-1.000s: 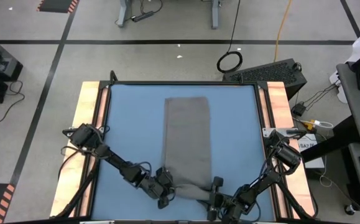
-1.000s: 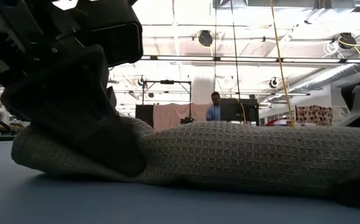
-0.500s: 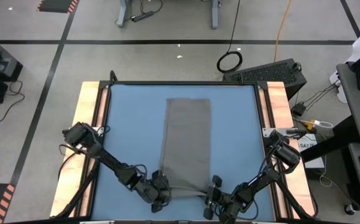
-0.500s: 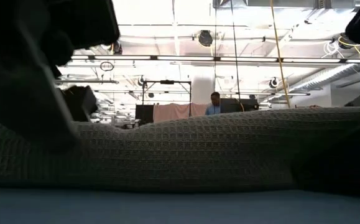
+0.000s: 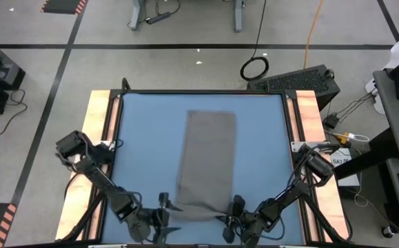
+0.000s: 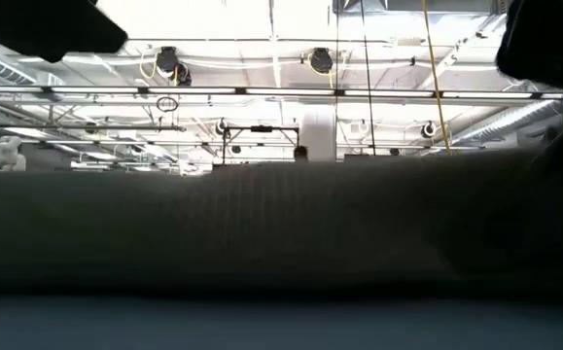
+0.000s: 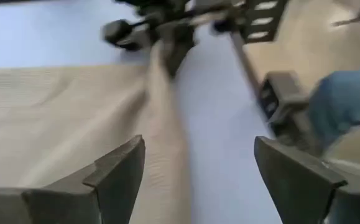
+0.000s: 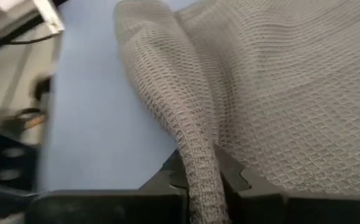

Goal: Roll towel
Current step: Roll the gray towel

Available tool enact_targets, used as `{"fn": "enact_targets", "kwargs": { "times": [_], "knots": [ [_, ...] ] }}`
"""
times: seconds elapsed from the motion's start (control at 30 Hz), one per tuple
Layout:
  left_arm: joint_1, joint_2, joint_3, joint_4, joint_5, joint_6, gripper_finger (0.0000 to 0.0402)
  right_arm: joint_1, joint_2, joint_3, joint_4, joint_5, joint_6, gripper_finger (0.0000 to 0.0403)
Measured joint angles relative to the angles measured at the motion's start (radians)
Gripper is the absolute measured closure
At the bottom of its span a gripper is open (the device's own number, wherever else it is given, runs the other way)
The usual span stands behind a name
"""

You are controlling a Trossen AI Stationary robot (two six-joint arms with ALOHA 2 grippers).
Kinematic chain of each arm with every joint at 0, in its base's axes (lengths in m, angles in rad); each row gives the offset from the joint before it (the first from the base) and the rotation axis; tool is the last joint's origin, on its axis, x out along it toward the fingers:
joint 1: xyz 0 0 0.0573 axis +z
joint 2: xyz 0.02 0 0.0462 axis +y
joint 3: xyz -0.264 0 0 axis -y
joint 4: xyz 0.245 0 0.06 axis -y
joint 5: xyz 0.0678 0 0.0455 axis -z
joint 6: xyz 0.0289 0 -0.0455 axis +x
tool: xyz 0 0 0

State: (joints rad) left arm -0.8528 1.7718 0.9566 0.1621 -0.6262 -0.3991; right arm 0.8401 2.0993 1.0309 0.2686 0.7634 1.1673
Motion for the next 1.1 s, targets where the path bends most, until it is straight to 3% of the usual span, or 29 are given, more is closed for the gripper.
{"fn": "enact_targets", "kwargs": {
  "times": [0.17,0.5,1.1],
  "knots": [
    [-0.024,0.039,0.0,0.017,-0.114,0.015,0.0095,-0.015,-0.04,0.002,0.02,-0.07,0.05,0.0385],
    [-0.02,0.167,0.0,0.28,-0.112,0.143,0.0095,-0.058,-0.042,0.002,0.038,-0.099,0.138,0.0385],
    [-0.003,0.296,0.001,0.232,-0.196,0.094,0.0095,-0.076,-0.044,0.004,0.11,-0.139,0.135,0.0385]
  ]
}}
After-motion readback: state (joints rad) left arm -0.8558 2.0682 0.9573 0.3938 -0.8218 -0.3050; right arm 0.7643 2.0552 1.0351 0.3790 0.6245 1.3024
